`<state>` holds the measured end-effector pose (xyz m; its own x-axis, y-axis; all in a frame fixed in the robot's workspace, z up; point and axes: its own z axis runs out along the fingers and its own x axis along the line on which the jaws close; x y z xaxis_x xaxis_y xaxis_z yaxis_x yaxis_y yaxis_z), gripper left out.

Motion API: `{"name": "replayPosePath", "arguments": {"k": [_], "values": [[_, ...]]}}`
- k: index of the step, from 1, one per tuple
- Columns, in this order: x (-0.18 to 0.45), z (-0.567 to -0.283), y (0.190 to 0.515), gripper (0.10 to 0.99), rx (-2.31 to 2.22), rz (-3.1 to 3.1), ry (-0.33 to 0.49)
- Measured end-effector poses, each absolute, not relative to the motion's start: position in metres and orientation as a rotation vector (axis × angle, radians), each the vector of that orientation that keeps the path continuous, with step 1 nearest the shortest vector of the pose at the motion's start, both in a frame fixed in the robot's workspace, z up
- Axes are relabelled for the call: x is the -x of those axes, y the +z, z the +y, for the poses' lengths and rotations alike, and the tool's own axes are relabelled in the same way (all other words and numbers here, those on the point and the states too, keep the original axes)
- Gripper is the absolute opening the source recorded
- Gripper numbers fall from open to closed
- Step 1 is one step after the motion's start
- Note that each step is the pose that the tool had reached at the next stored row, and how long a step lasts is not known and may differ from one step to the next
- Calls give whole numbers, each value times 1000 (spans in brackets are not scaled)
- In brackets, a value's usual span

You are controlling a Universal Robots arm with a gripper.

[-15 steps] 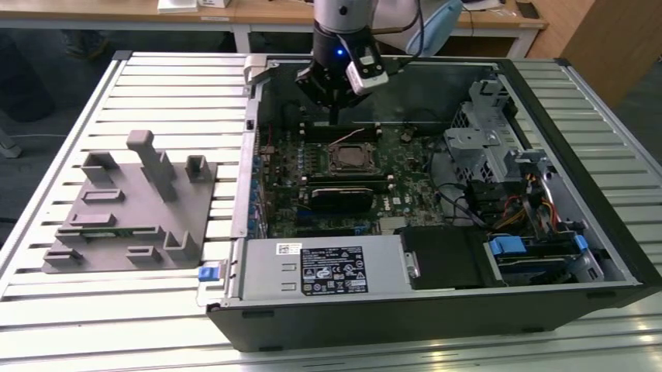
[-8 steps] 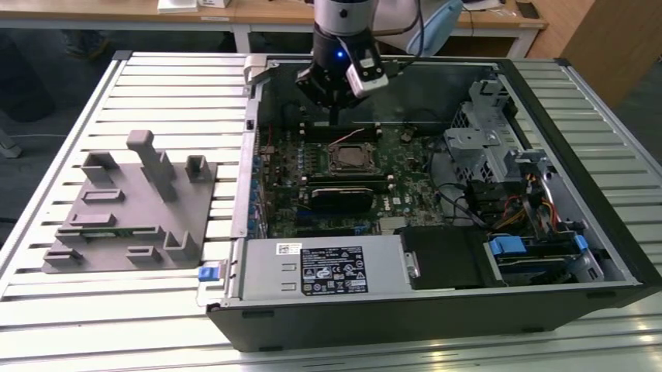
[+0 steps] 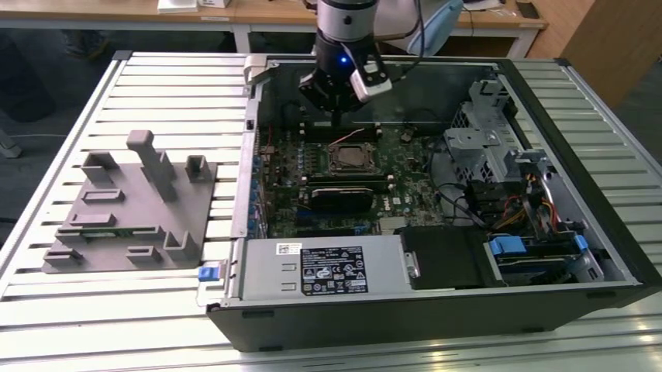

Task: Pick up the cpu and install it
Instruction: 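Install the first cpu locking lever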

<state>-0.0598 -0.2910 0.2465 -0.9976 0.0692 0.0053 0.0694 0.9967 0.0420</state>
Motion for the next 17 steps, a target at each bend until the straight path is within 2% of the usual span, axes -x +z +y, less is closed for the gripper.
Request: {"name": "replayPosePath", "arguments": {"k": [17], "values": [[43,-287,228,106,56,-3136,-66]]}}
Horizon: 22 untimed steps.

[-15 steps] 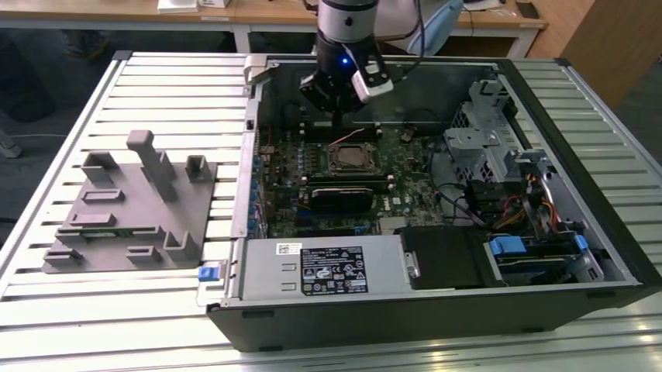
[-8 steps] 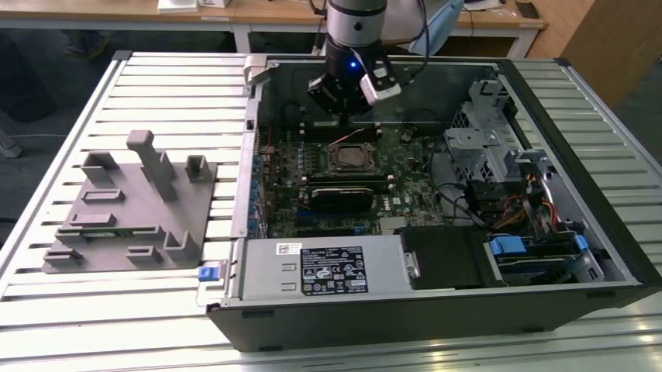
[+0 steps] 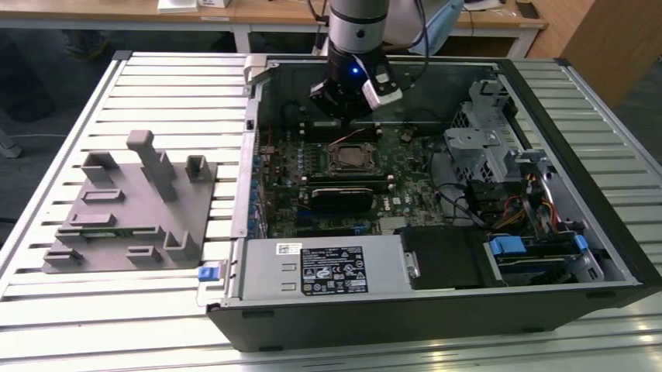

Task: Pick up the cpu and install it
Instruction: 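Install the first cpu locking lever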

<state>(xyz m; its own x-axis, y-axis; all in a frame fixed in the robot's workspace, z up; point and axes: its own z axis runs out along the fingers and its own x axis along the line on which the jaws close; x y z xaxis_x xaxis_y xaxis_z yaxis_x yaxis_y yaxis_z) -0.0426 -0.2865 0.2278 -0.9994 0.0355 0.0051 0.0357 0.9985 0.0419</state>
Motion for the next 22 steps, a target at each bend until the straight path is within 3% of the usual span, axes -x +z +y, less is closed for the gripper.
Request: {"name": "replayPosePath", "arguments": {"k": [22], "values": [[22,-280,218,106,54,-3136,-63]]}}
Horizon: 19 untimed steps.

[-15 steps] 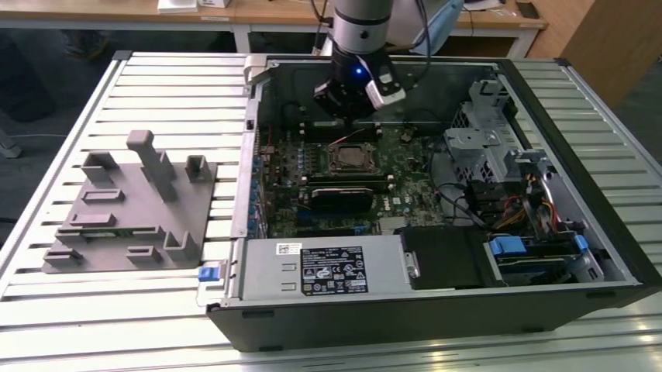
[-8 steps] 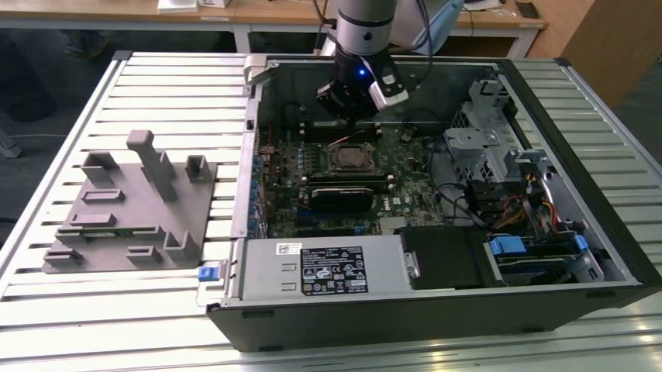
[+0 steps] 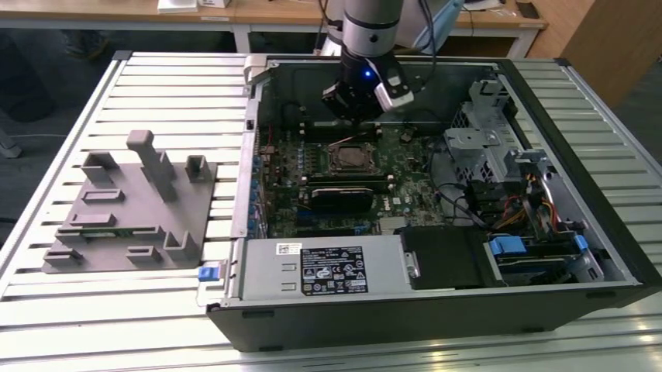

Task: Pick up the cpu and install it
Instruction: 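Install the first cpu locking lever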

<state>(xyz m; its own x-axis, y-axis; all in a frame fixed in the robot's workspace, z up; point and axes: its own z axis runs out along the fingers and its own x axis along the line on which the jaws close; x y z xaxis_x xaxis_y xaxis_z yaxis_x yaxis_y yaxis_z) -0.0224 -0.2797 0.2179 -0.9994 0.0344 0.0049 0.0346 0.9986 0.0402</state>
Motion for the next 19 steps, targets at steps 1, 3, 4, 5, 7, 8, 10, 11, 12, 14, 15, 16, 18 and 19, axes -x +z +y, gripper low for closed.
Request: {"name": "replayPosePath", "arguments": {"k": [1,3,4,5,7,8,10,11,12,14,15,16,18,19], "values": [[22,-280,217,106,54,-3136,-63],[20,-280,217,106,54,-3136,-63],[20,-280,216,106,54,-3136,-63],[19,-280,215,106,54,-3136,-63],[18,-280,214,106,54,-3136,-63],[17,-280,213,106,54,-3136,-63],[16,-280,211,106,54,-3136,-63],[16,-280,210,106,54,-3136,-63],[16,-280,209,106,54,-3136,-63],[15,-280,207,106,54,-3136,-63],[15,-280,206,106,54,-3136,-63],[15,-280,205,106,54,-3136,-63],[14,-280,202,106,54,-3136,-63],[14,-280,201,106,54,-3136,-63]]}}
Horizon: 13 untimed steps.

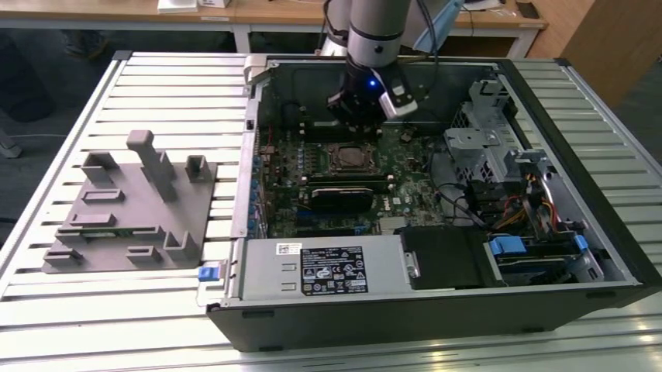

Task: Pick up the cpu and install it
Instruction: 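Install the first cpu locking lever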

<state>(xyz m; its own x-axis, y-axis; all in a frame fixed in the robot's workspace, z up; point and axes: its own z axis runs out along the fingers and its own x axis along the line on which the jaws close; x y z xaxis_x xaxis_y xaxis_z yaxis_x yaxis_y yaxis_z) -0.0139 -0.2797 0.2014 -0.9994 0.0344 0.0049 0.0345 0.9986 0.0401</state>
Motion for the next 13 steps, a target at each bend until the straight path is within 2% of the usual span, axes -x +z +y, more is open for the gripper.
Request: {"name": "replayPosePath", "arguments": {"k": [13], "values": [[14,-280,203,106,54,-3137,-56]]}}
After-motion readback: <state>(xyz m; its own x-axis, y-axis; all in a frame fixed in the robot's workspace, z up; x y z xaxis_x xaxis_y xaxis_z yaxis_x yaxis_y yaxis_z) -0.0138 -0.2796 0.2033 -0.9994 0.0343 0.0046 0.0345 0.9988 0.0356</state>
